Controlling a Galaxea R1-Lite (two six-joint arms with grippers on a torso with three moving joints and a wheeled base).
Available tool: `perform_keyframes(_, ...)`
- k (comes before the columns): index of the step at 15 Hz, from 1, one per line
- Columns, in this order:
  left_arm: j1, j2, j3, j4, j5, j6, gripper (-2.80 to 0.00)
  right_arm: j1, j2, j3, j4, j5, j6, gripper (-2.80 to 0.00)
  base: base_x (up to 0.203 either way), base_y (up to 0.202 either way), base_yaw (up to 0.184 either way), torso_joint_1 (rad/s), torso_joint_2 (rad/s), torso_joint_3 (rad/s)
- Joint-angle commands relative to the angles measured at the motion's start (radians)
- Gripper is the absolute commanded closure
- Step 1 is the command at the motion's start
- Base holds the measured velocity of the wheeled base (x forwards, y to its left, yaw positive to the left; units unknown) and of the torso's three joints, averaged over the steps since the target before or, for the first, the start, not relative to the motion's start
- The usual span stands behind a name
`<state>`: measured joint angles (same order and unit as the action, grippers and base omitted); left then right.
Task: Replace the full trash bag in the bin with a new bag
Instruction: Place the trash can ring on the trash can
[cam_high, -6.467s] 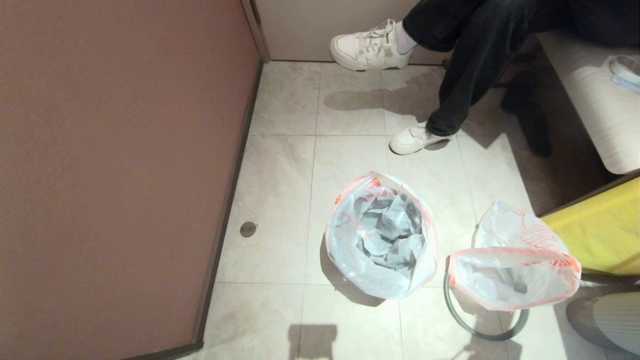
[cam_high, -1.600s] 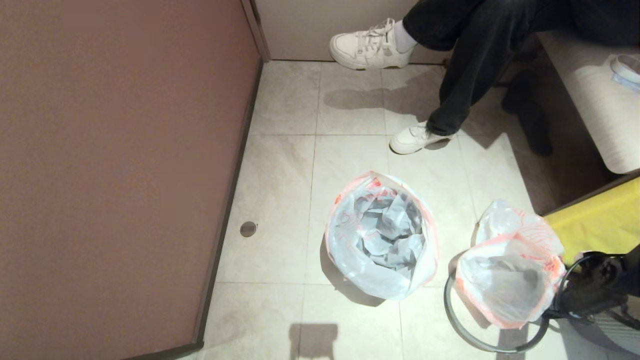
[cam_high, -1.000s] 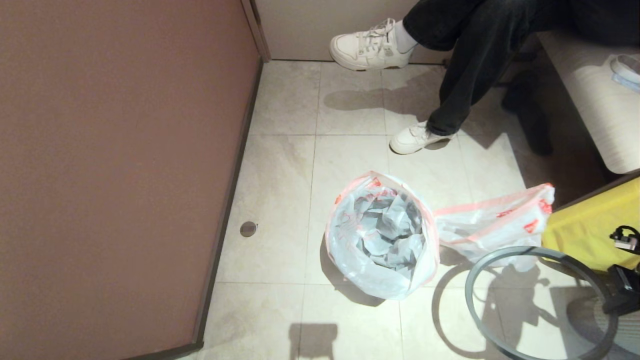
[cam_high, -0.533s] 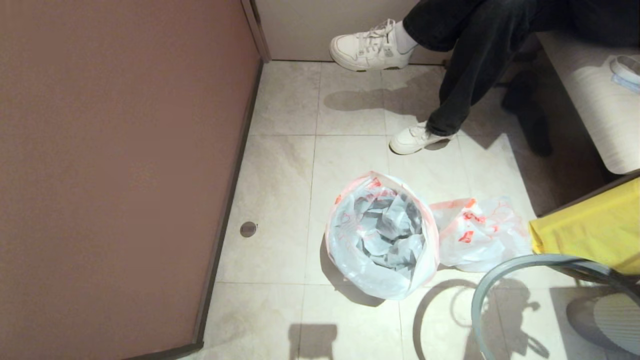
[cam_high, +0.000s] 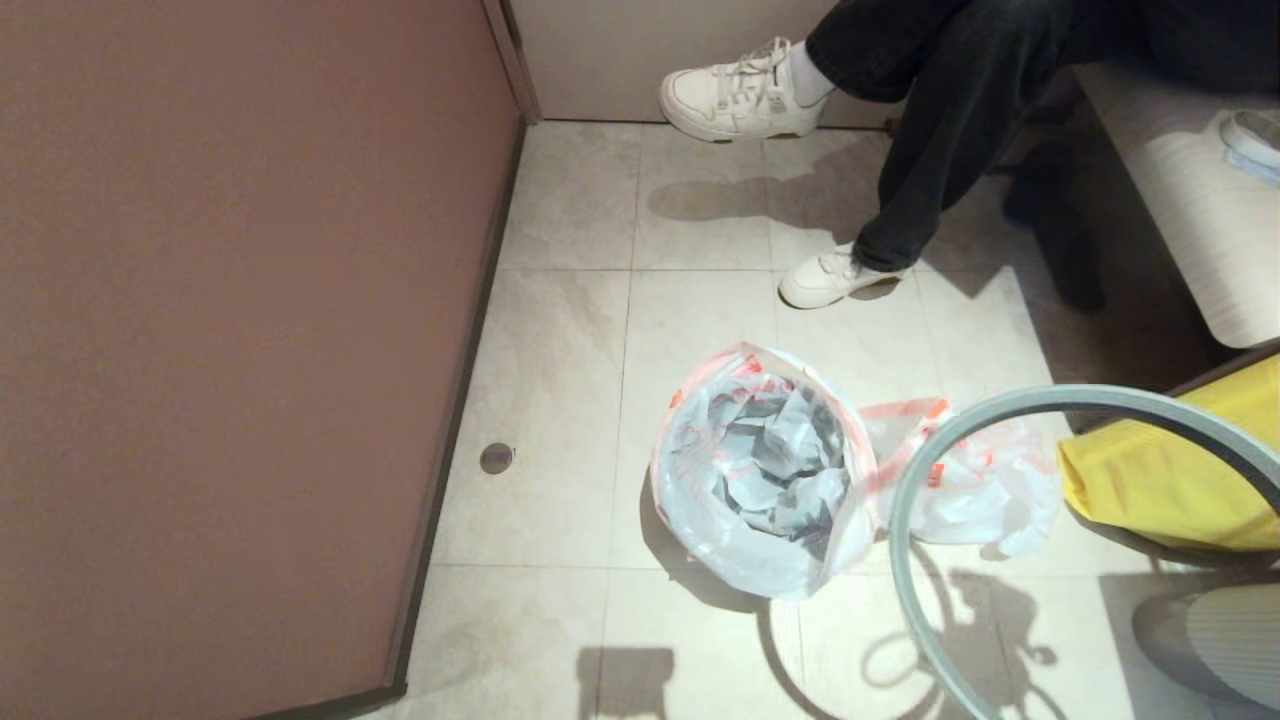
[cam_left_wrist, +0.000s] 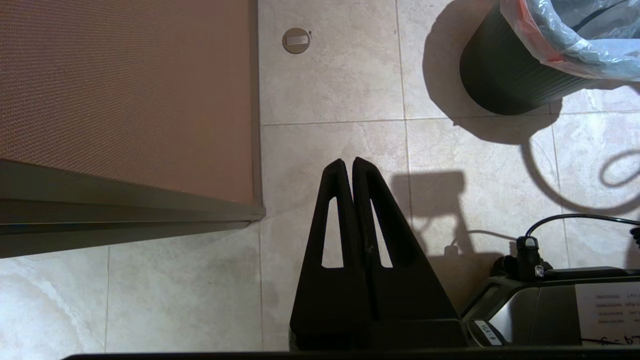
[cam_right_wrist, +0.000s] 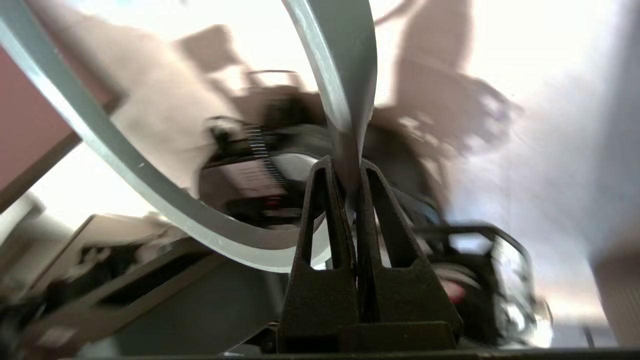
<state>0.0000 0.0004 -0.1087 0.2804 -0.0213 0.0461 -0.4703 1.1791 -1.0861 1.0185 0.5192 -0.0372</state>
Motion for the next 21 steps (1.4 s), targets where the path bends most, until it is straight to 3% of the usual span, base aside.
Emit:
perform_keyframes(1,0.0,0.0,0.0,0.002,0.0,0.0,0.0,0.097,-0.031,-0.011,-0.03,0.024,0.047,0.0,0.0,0.0,0.0,0.0,0.0,0.0)
perform_keyframes(4,0.0,0.0,0.0,0.002,0.0,0.0,0.0,0.35,0.035,-0.004,-0.228,0.023,0.273,0.0,0.0,0.0,0.0,0.0,0.0,0.0)
perform_keyframes(7,0.0,0.0,0.0,0.002,0.0,0.0,0.0,0.538,0.211,0.022,-0.436,-0.056,0.389,0.0,0.0,0.0,0.0,0.0,0.0,0.0)
perform_keyframes(12,0.0,0.0,0.0,0.002,0.0,0.0,0.0,0.683,0.55,0.026,-0.719,-0.343,0.396,0.0,0.0,0.0,0.0,0.0,0.0,0.0)
perform_keyframes(15,0.0,0.0,0.0,0.002,0.0,0.0,0.0,0.785,0.727,0.041,-0.941,-0.369,0.391,0.0,0.0,0.0,0.0,0.0,0.0,0.0)
perform_keyframes(17,0.0,0.0,0.0,0.002,0.0,0.0,0.0,0.831,0.802,0.041,-1.1,-0.373,0.446,0.0,0.0,0.0,0.0,0.0,0.0,0.0)
perform_keyframes(18,0.0,0.0,0.0,0.002,0.0,0.0,0.0,0.84,0.801,0.04,-1.147,-0.371,0.483,0.0,0.0,0.0,0.0,0.0,0.0,0.0)
perform_keyframes(21,0.0,0.0,0.0,0.002,-0.001,0.0,0.0,0.859,0.778,0.035,-1.153,-0.369,0.494,0.0,0.0,0.0,0.0,0.0,0.0,0.0)
